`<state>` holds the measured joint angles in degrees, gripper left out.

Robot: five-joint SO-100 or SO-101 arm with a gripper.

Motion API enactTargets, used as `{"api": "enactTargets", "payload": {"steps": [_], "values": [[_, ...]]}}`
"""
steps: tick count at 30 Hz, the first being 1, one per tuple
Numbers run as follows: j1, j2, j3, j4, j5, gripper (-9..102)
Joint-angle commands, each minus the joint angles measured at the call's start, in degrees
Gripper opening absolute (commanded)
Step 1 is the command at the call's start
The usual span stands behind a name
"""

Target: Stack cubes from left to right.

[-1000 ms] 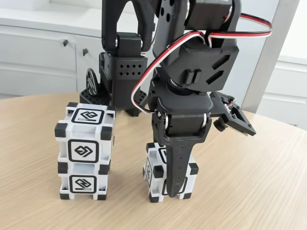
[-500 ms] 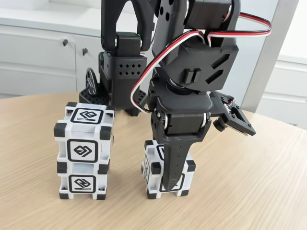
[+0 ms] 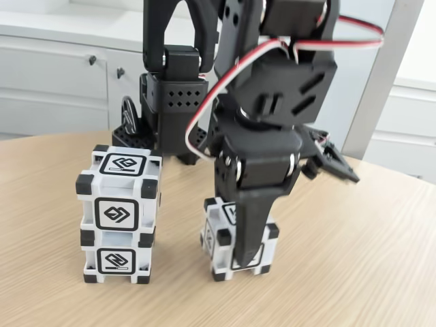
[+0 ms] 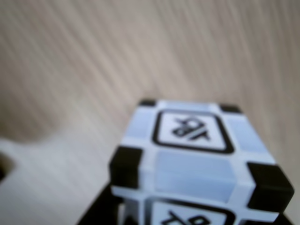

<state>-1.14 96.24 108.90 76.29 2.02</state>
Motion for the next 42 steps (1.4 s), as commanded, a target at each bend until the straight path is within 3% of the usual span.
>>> {"api": "enactTargets", "payload": {"steps": [1, 21, 33, 42], "values": [[0.5, 7.9, -1.8, 0.3, -1.8, 0], [1.0, 43.1, -1.0, 0.8, -10.8, 0], [16.5, 45.1, -1.8, 7.6, -11.6, 0], [24.9, 45.2, -1.8, 8.1, -11.1, 0]]}}
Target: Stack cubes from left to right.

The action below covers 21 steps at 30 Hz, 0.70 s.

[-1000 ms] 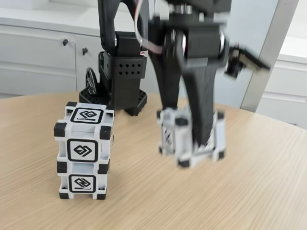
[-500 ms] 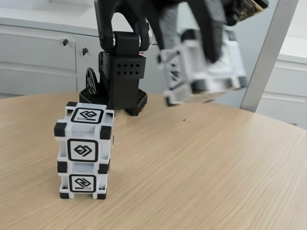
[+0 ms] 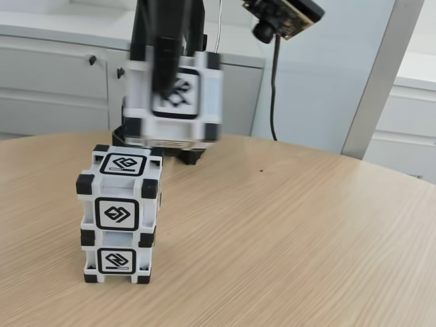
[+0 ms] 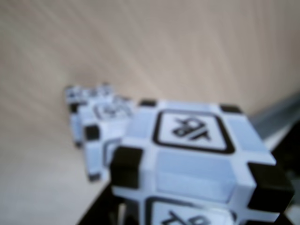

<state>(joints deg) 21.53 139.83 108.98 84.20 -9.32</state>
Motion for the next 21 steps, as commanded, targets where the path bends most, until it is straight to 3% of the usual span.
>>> {"api": "enactTargets", "payload": {"steps": [1, 21], "values": [[2.8, 1.7, -1.9, 0.2, 0.1, 0], [7.6, 0.7, -1.1, 1.8, -0.5, 0]]}}
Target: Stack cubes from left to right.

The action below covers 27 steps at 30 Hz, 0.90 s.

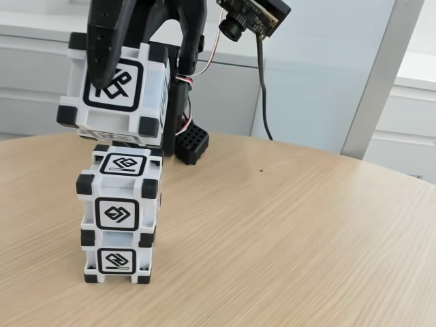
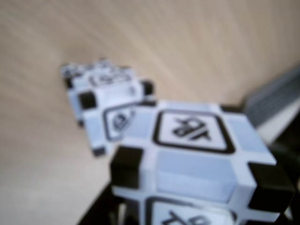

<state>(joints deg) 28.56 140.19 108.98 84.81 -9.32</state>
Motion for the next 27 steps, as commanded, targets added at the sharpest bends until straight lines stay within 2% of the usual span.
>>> {"api": "enactTargets", "payload": {"steps": [1, 5, 8, 16, 27], "values": [[0.5, 0.3, -1.2, 2.9, -0.9, 0], [0.4, 0.3, -1.8, 10.1, -1.8, 0], [-0.5, 0.4, -1.9, 12.2, -2.4, 0], [-0.2, 0.2, -1.8, 12.3, -10.5, 0], [0.3, 0.2, -7.6, 12.3, -9.4, 0]]}}
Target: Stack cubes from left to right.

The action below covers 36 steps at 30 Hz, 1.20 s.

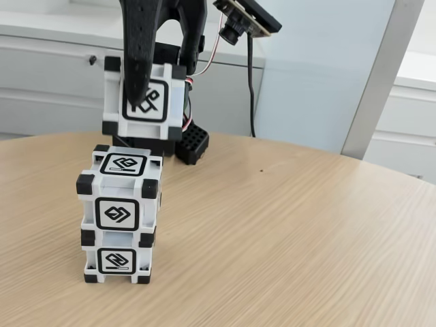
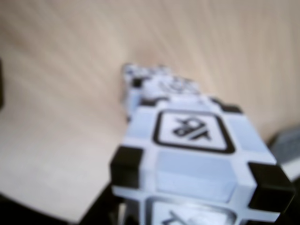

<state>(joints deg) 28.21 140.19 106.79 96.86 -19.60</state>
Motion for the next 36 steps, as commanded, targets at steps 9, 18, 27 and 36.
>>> {"api": "enactTargets", "payload": {"steps": [9, 18, 27, 36], "values": [[0.7, -1.9, -8.9, 0.4, 2.9, 0], [0.8, -7.2, -8.5, 0.4, 3.4, 0], [0.8, -10.3, -8.5, 0.3, 4.7, 0], [0.9, -11.2, -8.4, 0.3, 5.5, 0]]}}
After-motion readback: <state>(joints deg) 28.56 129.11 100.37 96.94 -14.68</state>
